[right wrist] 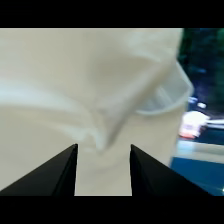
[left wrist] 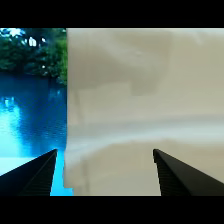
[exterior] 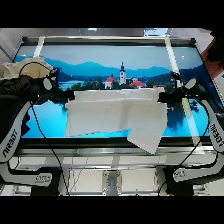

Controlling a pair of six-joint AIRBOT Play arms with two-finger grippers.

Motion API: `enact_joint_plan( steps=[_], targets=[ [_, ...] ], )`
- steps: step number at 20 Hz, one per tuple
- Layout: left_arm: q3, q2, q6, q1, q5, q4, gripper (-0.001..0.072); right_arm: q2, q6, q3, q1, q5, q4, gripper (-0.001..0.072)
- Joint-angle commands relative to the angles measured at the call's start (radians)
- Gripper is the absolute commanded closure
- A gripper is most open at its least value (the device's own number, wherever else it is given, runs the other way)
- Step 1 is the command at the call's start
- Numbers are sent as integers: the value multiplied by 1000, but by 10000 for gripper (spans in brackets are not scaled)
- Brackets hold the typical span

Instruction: Fold the shirts.

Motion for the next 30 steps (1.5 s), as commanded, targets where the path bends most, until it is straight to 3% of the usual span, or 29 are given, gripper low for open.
enact_joint_plan(
  steps=[1, 4, 6, 9, 12, 16, 24, 25, 27, 29, 30],
  targets=[
    [40, 89, 1, 0, -106, 56, 18, 85, 7, 55, -68, 204, -109, 324],
    [-108, 251, -6, 0, -95, 89, 18, 219, 2, -67, -196, 270, -79, 323],
    [-313, 366, -69, 0, -72, 92, 19, 304, -2, -251, -292, 257, -25, 323],
    [-534, 492, -105, 0, -16, -21, 19, 349, -43, -476, -387, 272, 132, 322],
    [-565, 509, -102, -1, -24, -80, 18, 349, -77, -612, -380, 258, 243, 322],
    [-565, 510, -80, -1, -13, -118, 18, 349, -80, -717, -306, 192, 253, 322],
    [-565, 510, -78, -1, -15, -118, 18, 349, -44, -743, -175, 82, 301, 328],
    [-565, 510, -77, -1, -15, -118, 18, 349, -42, -743, -169, 78, 305, 401],
    [-565, 510, -77, -1, -18, -118, 18, 349, -51, -743, -169, 90, 325, 684],
    [-565, 510, -93, -1, -16, -118, 18, 350, -56, -739, -169, 114, 346, 683],
    [-566, 510, -145, -1, -19, -110, 18, 350, -56, -730, -169, 132, 346, 684]
  ],
)
